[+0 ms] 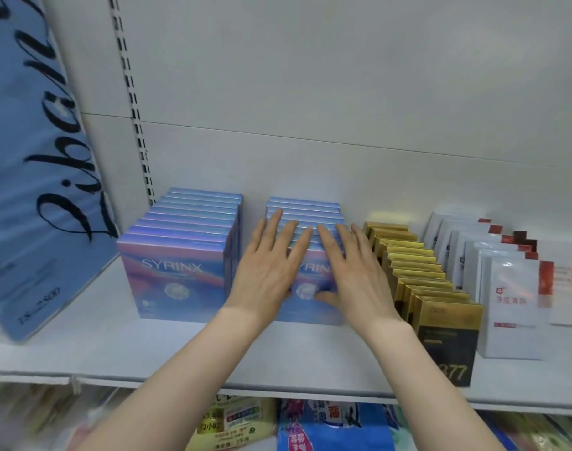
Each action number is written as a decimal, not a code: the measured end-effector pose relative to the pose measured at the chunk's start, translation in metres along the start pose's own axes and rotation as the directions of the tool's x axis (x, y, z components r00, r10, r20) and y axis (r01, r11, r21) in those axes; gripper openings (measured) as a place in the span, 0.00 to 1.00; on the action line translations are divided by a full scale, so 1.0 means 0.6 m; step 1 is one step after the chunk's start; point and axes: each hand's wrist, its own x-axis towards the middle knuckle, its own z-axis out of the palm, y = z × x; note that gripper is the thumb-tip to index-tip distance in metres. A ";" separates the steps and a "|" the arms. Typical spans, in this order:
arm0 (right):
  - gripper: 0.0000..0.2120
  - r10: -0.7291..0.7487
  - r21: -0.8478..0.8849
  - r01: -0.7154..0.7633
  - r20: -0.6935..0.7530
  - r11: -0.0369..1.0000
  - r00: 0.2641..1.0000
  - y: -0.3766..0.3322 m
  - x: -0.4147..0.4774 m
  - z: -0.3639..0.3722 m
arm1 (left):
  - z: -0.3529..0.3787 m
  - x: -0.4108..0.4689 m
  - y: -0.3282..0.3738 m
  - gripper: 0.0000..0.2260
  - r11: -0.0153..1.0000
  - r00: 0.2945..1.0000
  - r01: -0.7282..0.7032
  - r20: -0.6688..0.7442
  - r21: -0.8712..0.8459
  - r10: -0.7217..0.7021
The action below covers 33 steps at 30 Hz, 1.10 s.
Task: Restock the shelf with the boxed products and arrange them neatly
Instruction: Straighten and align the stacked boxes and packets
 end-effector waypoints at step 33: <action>0.49 -0.028 0.049 0.026 0.050 0.998 0.998 0.256 -0.148 -0.009 | 0.050 0.021 0.340 0.42 0.874 0.989 0.114 -0.031 -0.473 -0.145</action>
